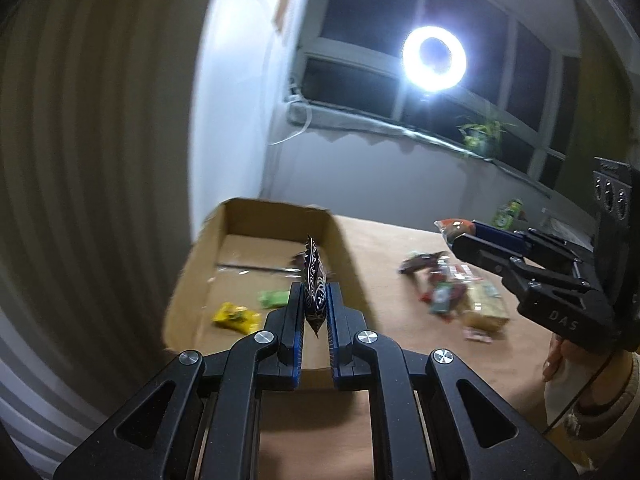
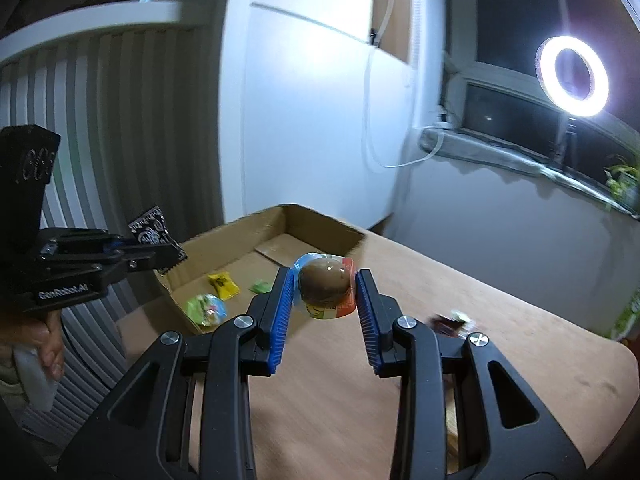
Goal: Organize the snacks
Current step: 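Carry the black candy into the box with the left tool while the right carries the chocolate egg there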
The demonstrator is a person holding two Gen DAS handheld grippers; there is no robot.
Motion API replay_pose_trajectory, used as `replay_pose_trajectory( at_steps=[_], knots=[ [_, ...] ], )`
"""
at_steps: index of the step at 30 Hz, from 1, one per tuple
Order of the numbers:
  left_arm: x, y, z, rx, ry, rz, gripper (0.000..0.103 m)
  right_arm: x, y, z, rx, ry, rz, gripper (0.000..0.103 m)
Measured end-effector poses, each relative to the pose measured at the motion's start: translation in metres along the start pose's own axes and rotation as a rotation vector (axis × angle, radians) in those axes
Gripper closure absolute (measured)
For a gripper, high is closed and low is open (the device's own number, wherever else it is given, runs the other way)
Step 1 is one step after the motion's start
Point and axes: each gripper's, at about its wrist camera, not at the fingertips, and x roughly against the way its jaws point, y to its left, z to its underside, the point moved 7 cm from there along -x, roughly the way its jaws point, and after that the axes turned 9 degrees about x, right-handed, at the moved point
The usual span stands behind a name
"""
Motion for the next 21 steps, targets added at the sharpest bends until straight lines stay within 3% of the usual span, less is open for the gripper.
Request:
replay_pose_trajectory(
  at_steps=[6, 13, 15, 16, 17, 19, 21],
  knots=[
    [-0.026, 0.03, 0.001, 0.033, 0.04, -0.026, 0.094, -0.048, 0.026, -0.014, 0.039, 0.004, -0.069, 0.07],
    [-0.057, 0.039, 0.003, 0.027, 0.098, -0.025, 0.093, -0.093, 0.042, -0.019, 0.043, 0.018, -0.135, 0.067],
    [-0.066, 0.038, 0.006, -0.003, 0.125, -0.046, 0.085, -0.11, 0.049, -0.01, 0.055, 0.072, -0.171, 0.061],
    [-0.067, 0.037, 0.006, -0.014, 0.126, -0.063, 0.072, -0.115, 0.051, -0.006, 0.061, 0.089, -0.169, 0.059],
    [-0.066, 0.037, 0.006, -0.018, 0.116, -0.073, 0.05, -0.116, 0.051, -0.003, 0.062, 0.091, -0.167, 0.056],
    [-0.058, 0.039, 0.005, -0.016, 0.079, -0.098, 0.04, -0.115, 0.052, 0.005, 0.059, 0.09, -0.162, 0.048],
    [-0.054, 0.042, 0.006, 0.003, 0.077, -0.086, 0.04, -0.111, 0.048, 0.013, 0.056, 0.1, -0.132, 0.048]
  ],
)
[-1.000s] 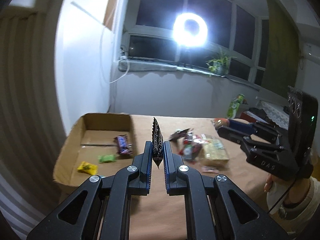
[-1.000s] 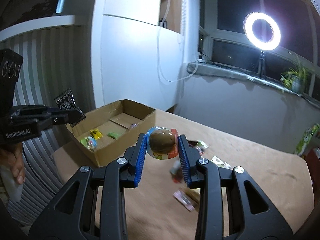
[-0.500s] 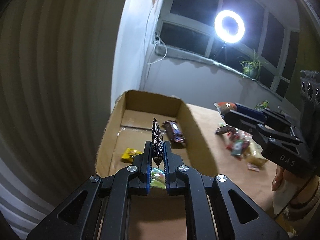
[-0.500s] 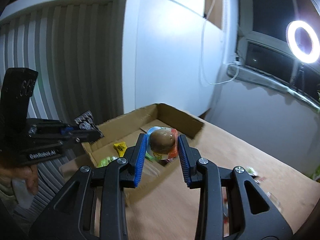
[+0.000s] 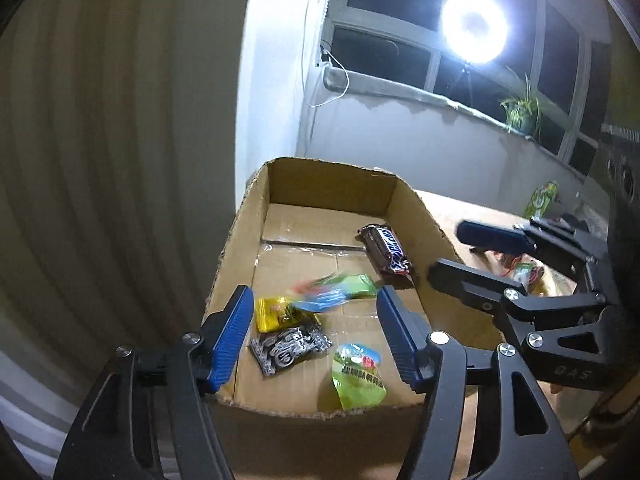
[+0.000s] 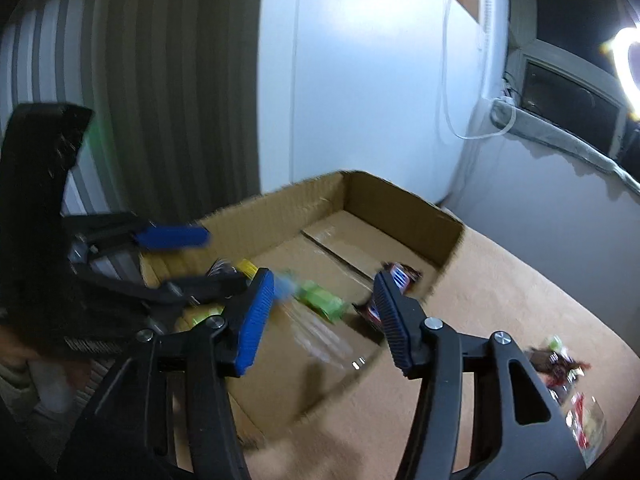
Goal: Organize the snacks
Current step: 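Carry the black candy into the box with the left tool while the right carries the chocolate egg there, then move both tools back from the box to the snack pile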
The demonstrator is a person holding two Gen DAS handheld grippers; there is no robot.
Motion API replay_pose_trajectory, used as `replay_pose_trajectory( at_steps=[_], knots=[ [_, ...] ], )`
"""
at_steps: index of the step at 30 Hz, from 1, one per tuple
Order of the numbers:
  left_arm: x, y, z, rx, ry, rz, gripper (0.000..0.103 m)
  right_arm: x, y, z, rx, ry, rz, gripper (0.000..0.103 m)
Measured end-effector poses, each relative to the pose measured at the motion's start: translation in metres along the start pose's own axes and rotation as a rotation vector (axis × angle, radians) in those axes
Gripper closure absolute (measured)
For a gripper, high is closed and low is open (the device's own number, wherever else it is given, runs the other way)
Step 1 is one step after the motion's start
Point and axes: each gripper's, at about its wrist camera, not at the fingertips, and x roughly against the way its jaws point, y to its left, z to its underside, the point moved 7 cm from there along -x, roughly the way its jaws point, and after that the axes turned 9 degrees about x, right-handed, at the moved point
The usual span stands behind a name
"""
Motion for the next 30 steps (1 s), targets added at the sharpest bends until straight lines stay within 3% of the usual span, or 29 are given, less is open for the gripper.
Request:
replay_pose_trajectory(
  at_steps=[4, 9, 14, 21, 26, 30],
  knots=[
    [0.014, 0.007, 0.003, 0.049, -0.014, 0.027, 0.04, 0.017, -0.009, 0.015, -0.039, 0.003, 0.068, 0.048],
    [0.035, 0.016, 0.004, 0.092, -0.05, 0.005, 0.039, 0.043, -0.032, 0.039, -0.163, 0.031, 0.171, 0.048],
    [0.055, 0.02, 0.003, 0.12, -0.078, -0.004, 0.039, 0.029, -0.012, 0.068, -0.176, 0.166, 0.082, 0.048],
    [0.077, 0.007, 0.007, 0.096, -0.093, -0.022, 0.039, 0.03, 0.021, 0.06, -0.129, 0.134, 0.013, 0.048],
    [0.089, -0.011, 0.013, 0.068, -0.098, -0.018, 0.031, 0.053, 0.005, 0.07, -0.155, 0.115, 0.056, 0.048],
    [0.089, -0.032, 0.019, 0.036, -0.084, 0.001, 0.031, 0.082, 0.003, 0.083, -0.153, 0.089, 0.081, 0.047]
  ],
)
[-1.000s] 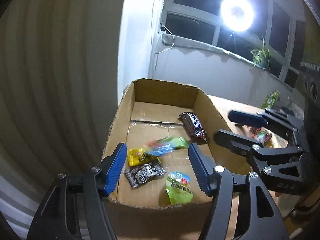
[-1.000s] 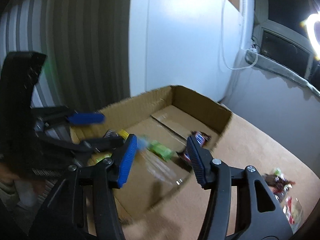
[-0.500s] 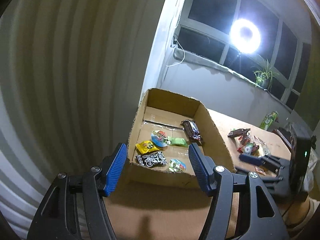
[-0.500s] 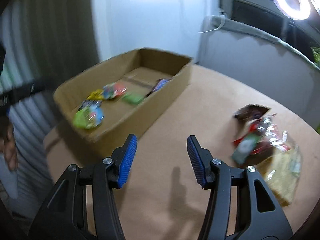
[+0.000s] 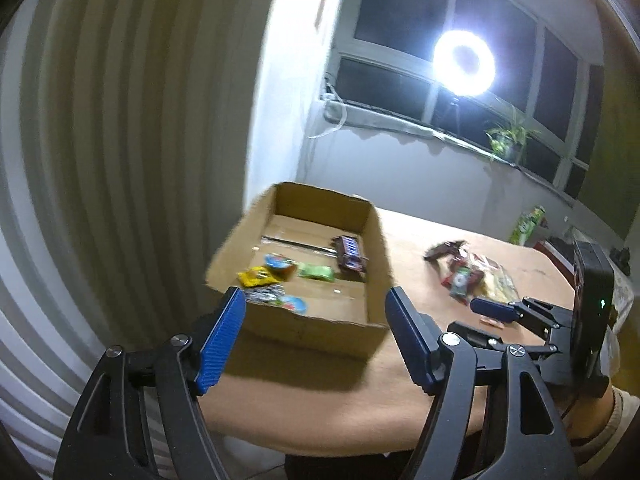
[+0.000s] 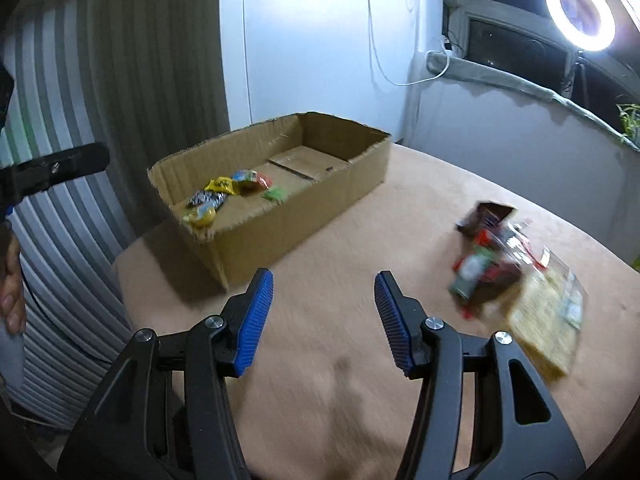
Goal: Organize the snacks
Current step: 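Move both tools back from the box to the snack pile, then grasp the white wrapped candy with the right tool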
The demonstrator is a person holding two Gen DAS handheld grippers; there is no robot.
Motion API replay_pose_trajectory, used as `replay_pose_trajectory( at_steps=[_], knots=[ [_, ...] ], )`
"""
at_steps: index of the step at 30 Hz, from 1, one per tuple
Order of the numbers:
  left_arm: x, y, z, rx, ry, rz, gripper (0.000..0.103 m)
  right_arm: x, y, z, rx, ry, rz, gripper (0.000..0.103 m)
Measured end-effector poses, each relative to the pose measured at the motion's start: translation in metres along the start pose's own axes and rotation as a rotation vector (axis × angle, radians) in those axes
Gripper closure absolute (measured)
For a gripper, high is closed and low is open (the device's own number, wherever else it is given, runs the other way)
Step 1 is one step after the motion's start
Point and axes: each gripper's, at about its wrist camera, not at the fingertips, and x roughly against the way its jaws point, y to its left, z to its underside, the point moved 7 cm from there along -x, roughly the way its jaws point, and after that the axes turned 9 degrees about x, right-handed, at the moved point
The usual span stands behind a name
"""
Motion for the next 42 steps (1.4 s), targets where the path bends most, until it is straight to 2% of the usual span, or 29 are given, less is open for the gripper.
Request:
replay_pose_trajectory(
  at_steps=[12, 23, 27, 30, 35, 38, 42],
  knots=[
    [-0.01, -0.078, 0.03, -0.121, 0.076, 0.066, 0.03, 0.05, -0.036, 0.074, -0.087, 0.005, 0.039, 0.047],
    [-0.028, -0.137, 0.055, -0.214, 0.153, 0.098, 0.03, 0.069, -0.074, 0.102, -0.181, -0.029, 0.047, 0.047],
    [-0.051, -0.154, 0.065, -0.224, 0.203, 0.126, 0.03, 0.065, -0.089, 0.108, -0.209, -0.018, 0.034, 0.047],
    [-0.077, -0.164, 0.071, -0.195, 0.263, 0.163, 0.03, 0.052, -0.102, 0.111, -0.223, 0.025, 0.027, 0.047],
    [-0.121, -0.169, 0.071, -0.153, 0.317, 0.167, 0.03, 0.035, -0.112, 0.108, -0.201, 0.061, 0.019, 0.047],
    [-0.143, -0.171, 0.062, -0.135, 0.31, 0.17, 0.03, 0.026, -0.117, 0.102, -0.195, 0.076, 0.023, 0.04],
    [-0.165, -0.169, 0.055, -0.13, 0.3, 0.167, 0.03, 0.013, -0.119, 0.093, -0.169, 0.102, 0.028, 0.04]
  ],
)
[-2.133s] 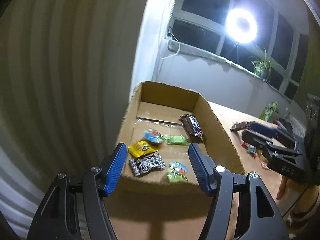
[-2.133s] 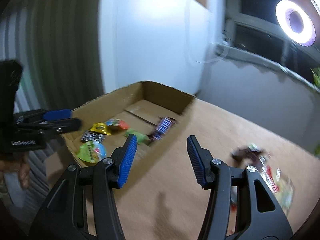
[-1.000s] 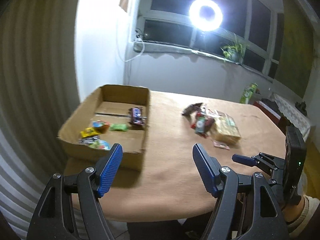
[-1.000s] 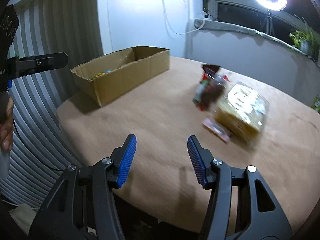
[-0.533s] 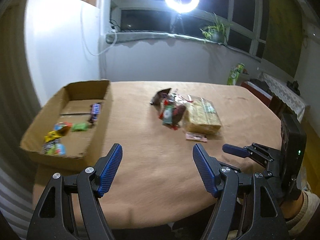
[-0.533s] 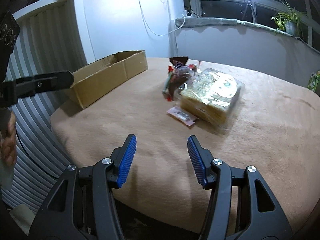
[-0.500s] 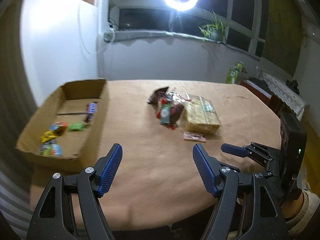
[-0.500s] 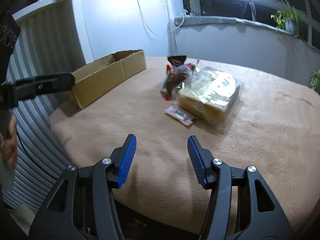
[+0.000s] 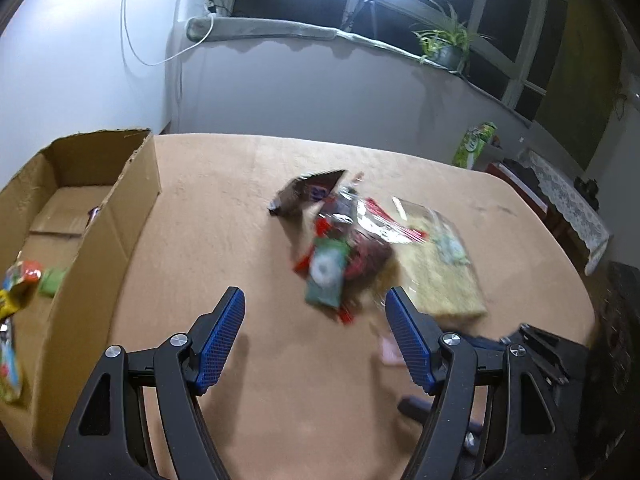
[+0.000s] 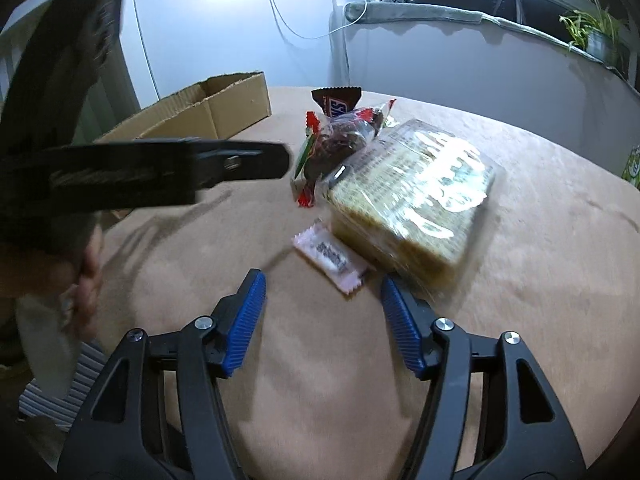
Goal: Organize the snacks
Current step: 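Grasp the white wrapped candy with the right tool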
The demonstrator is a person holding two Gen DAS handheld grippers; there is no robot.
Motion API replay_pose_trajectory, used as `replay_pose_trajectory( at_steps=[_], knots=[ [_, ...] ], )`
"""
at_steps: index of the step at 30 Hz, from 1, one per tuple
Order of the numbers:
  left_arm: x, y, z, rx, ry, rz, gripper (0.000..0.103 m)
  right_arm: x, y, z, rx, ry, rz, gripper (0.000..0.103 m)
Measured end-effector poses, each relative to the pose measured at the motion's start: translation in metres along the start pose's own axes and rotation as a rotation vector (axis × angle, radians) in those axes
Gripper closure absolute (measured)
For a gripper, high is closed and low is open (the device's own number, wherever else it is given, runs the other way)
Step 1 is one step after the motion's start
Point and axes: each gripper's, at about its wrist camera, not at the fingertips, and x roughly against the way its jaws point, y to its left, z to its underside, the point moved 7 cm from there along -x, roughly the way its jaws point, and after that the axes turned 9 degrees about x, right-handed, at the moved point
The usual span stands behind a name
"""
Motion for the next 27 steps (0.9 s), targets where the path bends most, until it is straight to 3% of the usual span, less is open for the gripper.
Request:
replay_pose_trajectory(
  at_steps=[4, 6, 8, 9, 11, 12, 15, 18, 27],
  knots=[
    [-0.014, 0.003, -0.003, 0.011, 0.023, 0.034, 0.033, -0.008, 0.0, -0.007, 0.013, 0.01, 0.004, 0.04],
    [-0.018, 0.003, -0.001, 0.004, 0.035, 0.055, 0.038, -0.011, -0.002, -0.01, 0.011, 0.01, -0.002, 0.04],
    [-0.022, 0.001, 0.001, -0.001, 0.048, 0.072, 0.05, -0.013, -0.004, -0.011, 0.009, 0.008, -0.008, 0.041],
    [-0.023, 0.0, 0.002, -0.01, 0.051, 0.078, 0.054, -0.014, -0.005, -0.011, 0.008, 0.006, -0.006, 0.046],
    [-0.025, -0.003, 0.005, -0.025, 0.063, 0.082, 0.075, -0.015, -0.007, -0.011, 0.01, 0.002, 0.003, 0.054],
    [-0.026, -0.005, 0.007, -0.034, 0.072, 0.085, 0.078, -0.014, -0.009, -0.011, 0.008, -0.001, 0.008, 0.062],
    [-0.028, -0.007, 0.007, -0.043, 0.078, 0.09, 0.084, -0.014, -0.014, -0.011, 0.005, -0.007, 0.015, 0.075],
    [-0.027, -0.007, 0.007, -0.038, 0.077, 0.094, 0.088, -0.013, -0.015, -0.01, 0.006, -0.018, 0.012, 0.081],
    [-0.025, 0.001, -0.003, 0.01, 0.047, 0.127, 0.097, -0.007, -0.013, -0.01, 0.021, -0.054, -0.017, 0.082]
  ],
)
